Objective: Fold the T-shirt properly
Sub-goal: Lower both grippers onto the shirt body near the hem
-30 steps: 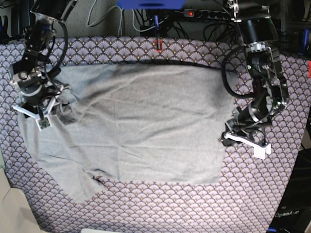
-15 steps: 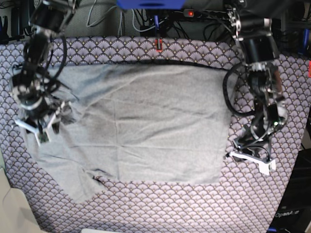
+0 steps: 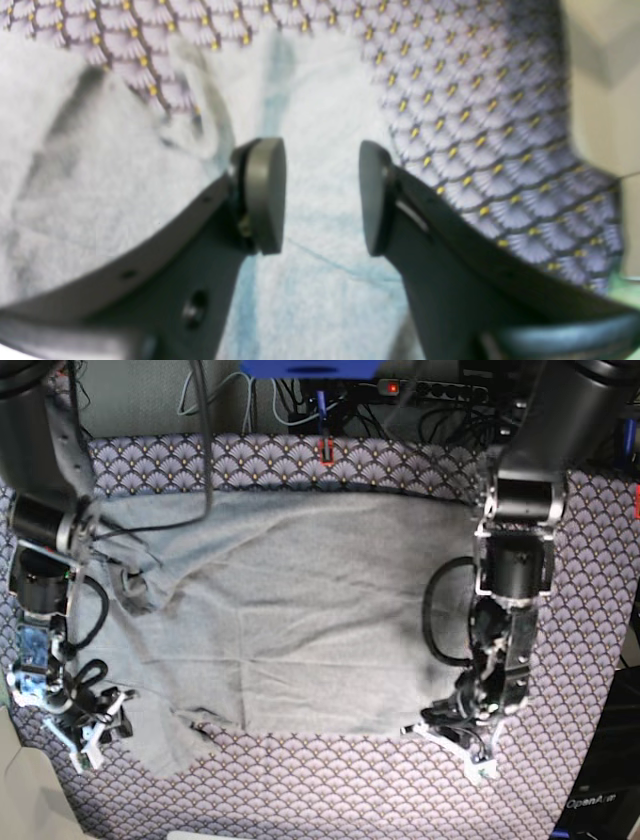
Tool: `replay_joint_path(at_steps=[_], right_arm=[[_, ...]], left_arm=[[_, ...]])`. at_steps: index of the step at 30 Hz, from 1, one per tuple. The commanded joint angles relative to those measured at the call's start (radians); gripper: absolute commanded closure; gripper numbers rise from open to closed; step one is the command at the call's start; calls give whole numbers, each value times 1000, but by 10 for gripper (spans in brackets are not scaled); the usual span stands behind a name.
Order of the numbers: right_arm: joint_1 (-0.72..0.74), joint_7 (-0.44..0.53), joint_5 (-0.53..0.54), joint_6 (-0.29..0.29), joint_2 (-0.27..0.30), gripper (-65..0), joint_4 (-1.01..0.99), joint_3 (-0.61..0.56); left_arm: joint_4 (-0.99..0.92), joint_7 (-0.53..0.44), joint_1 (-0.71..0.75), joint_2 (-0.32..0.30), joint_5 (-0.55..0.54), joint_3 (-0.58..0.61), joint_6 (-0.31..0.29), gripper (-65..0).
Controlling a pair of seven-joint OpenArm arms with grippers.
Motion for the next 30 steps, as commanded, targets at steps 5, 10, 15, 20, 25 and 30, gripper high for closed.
replay_joint_path(at_steps=[5, 10, 15, 20, 25, 30], right_arm=[[90, 131, 15, -4, 57, -259, -133, -34], [125, 142, 17, -4, 81, -259, -193, -27], [105, 143, 21, -4, 104, -260, -196, -24], [48, 142, 21, -34, 101, -260, -195, -24], [1, 145, 21, -44, 101, -260, -189, -24], [-12, 173, 21, -44, 103, -260, -190, -24]], left_arm=[[-149, -148, -100, 26, 103, -1, 0, 0], [-241, -312, -106, 18, 151, -5, -6, 0], [-247, -364, -72, 15, 158, -7, -6, 0], [-252, -403, -54, 15, 152, -7, -7, 0], [-256, -398, -29, 20, 151, -7, -7, 0], [-258, -398, -5, 17, 151, -8, -7, 0]])
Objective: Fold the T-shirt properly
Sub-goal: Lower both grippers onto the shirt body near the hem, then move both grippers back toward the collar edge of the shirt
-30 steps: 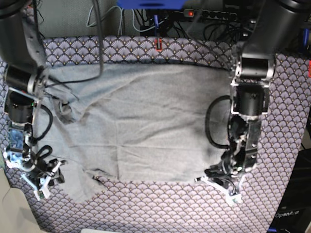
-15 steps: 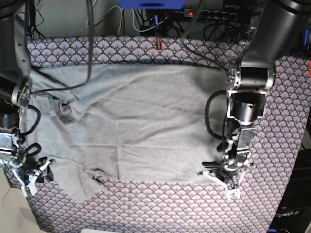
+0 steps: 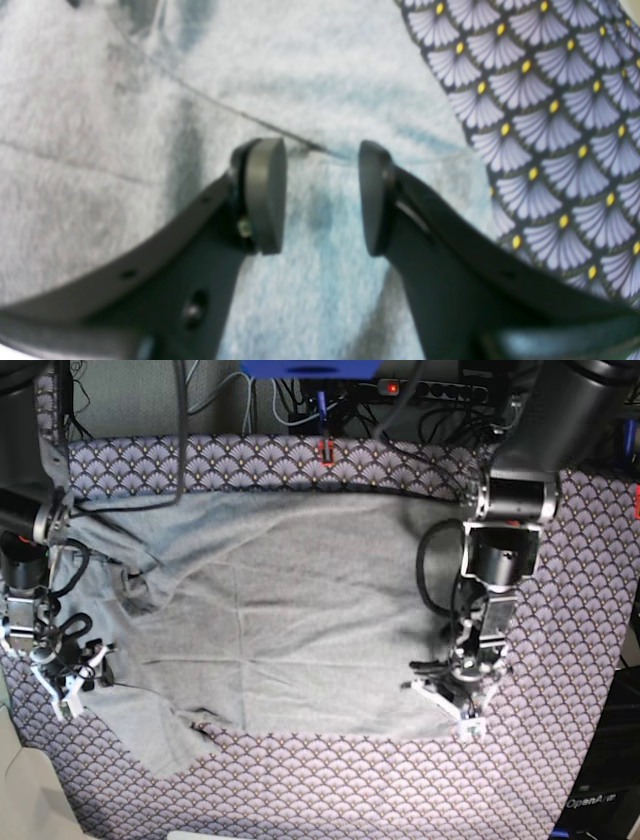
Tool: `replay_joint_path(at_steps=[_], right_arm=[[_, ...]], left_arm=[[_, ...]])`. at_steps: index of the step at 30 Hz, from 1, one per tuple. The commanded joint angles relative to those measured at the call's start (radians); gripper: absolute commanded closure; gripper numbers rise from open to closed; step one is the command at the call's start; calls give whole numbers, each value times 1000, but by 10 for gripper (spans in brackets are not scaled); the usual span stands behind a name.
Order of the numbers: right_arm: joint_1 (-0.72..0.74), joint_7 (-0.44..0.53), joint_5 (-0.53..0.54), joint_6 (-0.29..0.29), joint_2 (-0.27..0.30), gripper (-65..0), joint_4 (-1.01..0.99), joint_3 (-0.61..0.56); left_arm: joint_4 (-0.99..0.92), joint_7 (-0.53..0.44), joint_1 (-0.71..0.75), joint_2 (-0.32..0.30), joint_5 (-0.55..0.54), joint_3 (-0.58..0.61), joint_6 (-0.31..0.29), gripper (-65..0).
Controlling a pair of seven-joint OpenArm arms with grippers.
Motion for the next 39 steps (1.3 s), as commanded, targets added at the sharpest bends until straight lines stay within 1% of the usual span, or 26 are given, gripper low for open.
replay_joint_path(at_steps=[1, 7, 11, 12, 14, 16, 19, 22, 24, 26, 29, 33, 35, 37, 38, 39], right_arm=[[36, 48, 17, -7, 18, -260, 13, 2], [38, 50, 17, -7, 21, -260, 13, 2], [29, 47, 19, -7, 33, -260, 12, 3], [18, 45, 20, -7, 34, -260, 12, 6], [-11, 44, 30, -2, 38, -260, 18, 35], [-46, 44, 33, 34, 51, -256, 20, 57], [-108, 54, 33, 34, 56, -255, 30, 92], [-214, 58, 34, 34, 45, -255, 165, 169], [-304, 81, 34, 34, 5, -255, 311, 203], [-415, 107, 34, 34, -27, -255, 509, 236], [-527, 119, 34, 34, -108, -255, 770, 293], [-640, 111, 34, 34, -185, -255, 1071, 339], [-676, 108, 34, 34, -214, -256, 1175, 361], [-715, 74, 34, 34, -266, -259, 1267, 430], [-723, 38, 34, 34, -295, -259, 1301, 465], [-726, -4, 34, 34, -318, -259, 1325, 502]], left_arm=[[14, -24, -42, -3, -4, -2, -1, 0], [14, -13, -42, -4, -4, -2, -3, 0], [40, 119, -42, -3, -7, -4, -6, 0], [69, 156, -37, 2, -7, -4, -18, 0], [183, 223, 14, 5, -9, -4, -86, 0], [359, 286, 90, 6, -39, -5, -132, 0], [631, 355, 216, 2, -78, -4, -136, 0], [846, 395, 316, -3, -82, -4, -136, 0], [958, 415, 370, -4, -81, -4, -136, 0], [1053, 443, 419, -4, -84, -4, -138, 0], [1157, 473, 471, -3, -85, 6, -142, 0], [1240, 505, 552, 3, -88, 7, -144, 0], [1249, 508, 591, 3, -87, 15, -144, 0], [1249, 504, 637, -4, -81, 52, -144, 0], [1246, 510, 652, -8, -79, 69, -144, 0], [1243, 512, 666, -26, -78, 87, -144, 0]])
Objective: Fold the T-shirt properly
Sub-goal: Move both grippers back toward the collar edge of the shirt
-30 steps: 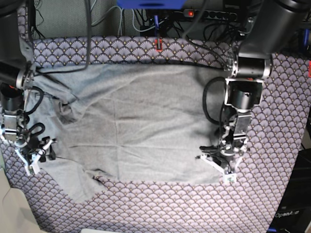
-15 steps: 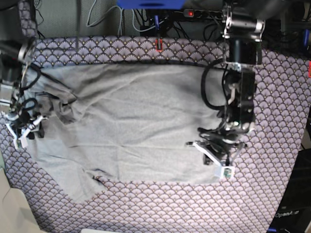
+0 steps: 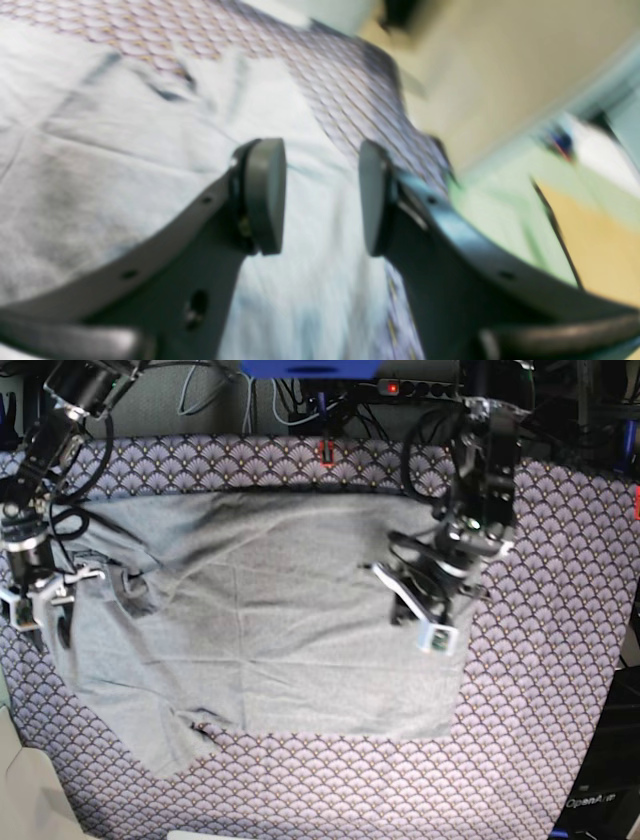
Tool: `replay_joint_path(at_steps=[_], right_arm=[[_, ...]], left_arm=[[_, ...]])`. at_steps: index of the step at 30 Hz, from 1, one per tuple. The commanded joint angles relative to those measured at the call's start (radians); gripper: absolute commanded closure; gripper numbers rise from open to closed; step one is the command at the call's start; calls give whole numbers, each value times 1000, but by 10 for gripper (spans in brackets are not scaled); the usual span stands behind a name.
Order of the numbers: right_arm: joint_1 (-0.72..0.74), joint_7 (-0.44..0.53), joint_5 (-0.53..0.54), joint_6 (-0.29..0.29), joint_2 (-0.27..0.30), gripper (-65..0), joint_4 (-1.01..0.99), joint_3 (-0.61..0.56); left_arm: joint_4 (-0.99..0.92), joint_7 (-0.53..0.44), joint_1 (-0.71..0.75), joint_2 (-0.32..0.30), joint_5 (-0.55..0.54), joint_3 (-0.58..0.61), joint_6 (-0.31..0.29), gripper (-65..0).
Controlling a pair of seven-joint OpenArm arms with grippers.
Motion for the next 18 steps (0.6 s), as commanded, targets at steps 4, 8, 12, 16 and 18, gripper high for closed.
replay_joint_path(at_steps=[4, 8, 12, 16, 18], right_arm=[[21, -137, 47, -9, -64, -260, 77, 187], [12, -329, 110, -9, -142, -260, 191, 322], [9, -550, 119, -9, -206, -269, 275, 417], [-28, -728, 121, -9, -214, -335, 286, 445], [-42, -772, 121, -9, -214, -371, 284, 445]], left_arm=[[26, -35, 43, -59, -9, 42, 3, 0], [26, -40, 89, -68, -8, 24, -1, 0], [50, -43, 124, -67, -9, -18, -3, 0], [113, -39, 163, -67, -9, -47, 2, -32], [135, -37, 186, -61, -9, -70, 3, -126]])
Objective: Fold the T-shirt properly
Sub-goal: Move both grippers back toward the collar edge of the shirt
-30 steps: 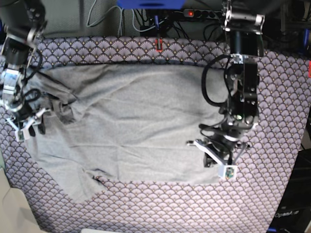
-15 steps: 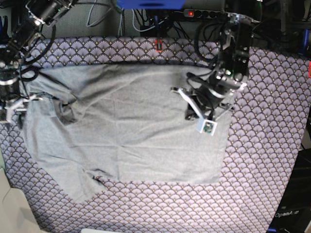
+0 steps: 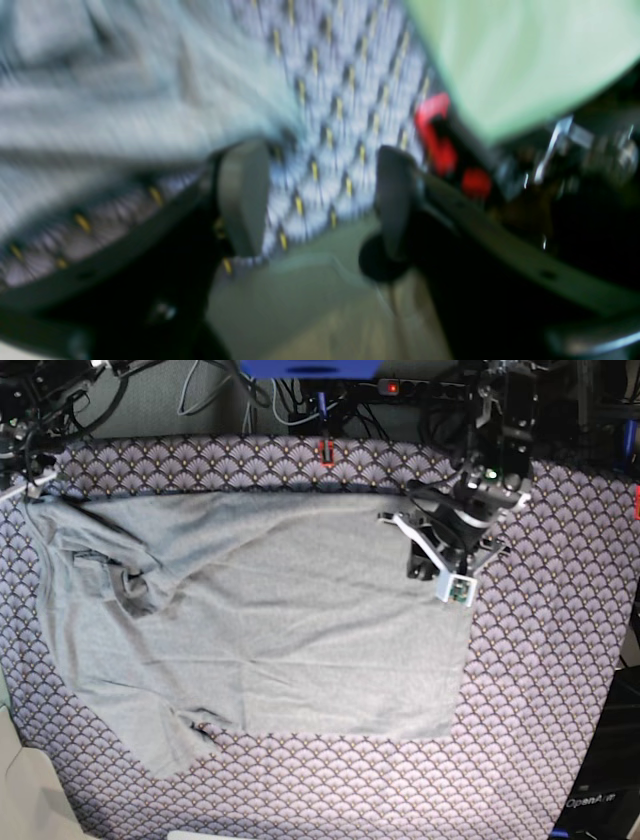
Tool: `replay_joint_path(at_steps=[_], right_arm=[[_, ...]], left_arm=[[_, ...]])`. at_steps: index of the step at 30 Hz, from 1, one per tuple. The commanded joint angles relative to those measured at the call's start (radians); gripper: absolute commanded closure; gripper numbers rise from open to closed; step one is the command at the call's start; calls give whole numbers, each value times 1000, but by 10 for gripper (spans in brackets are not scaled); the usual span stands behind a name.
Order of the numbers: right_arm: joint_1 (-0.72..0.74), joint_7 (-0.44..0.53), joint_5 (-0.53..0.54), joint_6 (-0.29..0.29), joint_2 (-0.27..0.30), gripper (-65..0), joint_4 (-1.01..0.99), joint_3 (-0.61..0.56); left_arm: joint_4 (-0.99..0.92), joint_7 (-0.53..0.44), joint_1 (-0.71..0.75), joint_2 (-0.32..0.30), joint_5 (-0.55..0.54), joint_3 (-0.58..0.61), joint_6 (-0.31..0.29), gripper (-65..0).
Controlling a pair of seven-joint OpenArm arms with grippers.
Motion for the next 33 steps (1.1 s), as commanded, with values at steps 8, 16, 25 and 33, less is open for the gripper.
replay_joint_path(at_steps=[8, 16, 25, 33], right_arm=[[-35, -11, 119, -4, 11, -396, 18, 0], [-113, -13, 336, -4, 14, -396, 16, -20], [-102, -135, 342, -4, 25, -413, -33, -20], [-107, -186, 474, -4, 72, -444, -106, -22]], left_arm=[[13, -28, 34, 0, -9, -17, -4, -320], [17, -28, 37, 2, -9, -17, -4, -320], [13, -28, 49, 2, -9, -16, -4, -320], [11, -28, 57, 2, -9, -17, -4, -320]])
